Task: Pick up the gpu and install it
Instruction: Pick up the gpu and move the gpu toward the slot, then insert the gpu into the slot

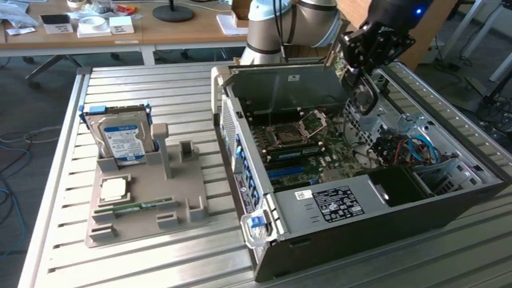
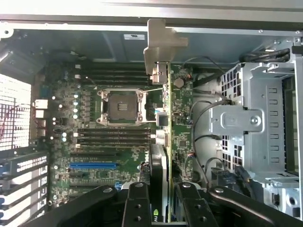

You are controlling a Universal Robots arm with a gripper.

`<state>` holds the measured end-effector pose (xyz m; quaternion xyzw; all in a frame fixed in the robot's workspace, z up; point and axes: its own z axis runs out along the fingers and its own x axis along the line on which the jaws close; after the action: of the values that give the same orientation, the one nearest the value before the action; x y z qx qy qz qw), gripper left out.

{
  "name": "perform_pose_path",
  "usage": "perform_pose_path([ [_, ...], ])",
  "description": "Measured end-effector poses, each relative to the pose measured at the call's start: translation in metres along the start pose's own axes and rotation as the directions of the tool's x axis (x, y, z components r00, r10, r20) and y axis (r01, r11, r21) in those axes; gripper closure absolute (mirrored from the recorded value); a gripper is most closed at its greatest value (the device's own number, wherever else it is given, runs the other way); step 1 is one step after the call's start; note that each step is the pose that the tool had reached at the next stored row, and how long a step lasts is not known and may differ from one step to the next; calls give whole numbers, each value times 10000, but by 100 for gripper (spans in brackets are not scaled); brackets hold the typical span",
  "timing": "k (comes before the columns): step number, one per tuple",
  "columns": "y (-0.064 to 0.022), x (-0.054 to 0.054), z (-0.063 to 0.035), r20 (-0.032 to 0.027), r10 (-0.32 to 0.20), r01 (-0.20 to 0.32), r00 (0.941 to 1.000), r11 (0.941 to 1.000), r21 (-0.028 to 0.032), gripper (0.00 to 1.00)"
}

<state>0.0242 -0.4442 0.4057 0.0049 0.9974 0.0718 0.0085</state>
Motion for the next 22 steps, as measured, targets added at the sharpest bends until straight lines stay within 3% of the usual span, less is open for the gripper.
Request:
perform_pose_path([
  [6,2,-208,6,-40,4,-4,10000,10000,9,73],
  [9,2,-260,7,-73,9,-9,10000,10000,60,73],
  [11,2,-295,7,-134,17,-15,9999,9999,154,73],
  [13,2,-314,8,-164,21,-18,9999,9998,203,73],
  [22,2,-317,8,-166,22,-18,9999,9998,204,73],
])
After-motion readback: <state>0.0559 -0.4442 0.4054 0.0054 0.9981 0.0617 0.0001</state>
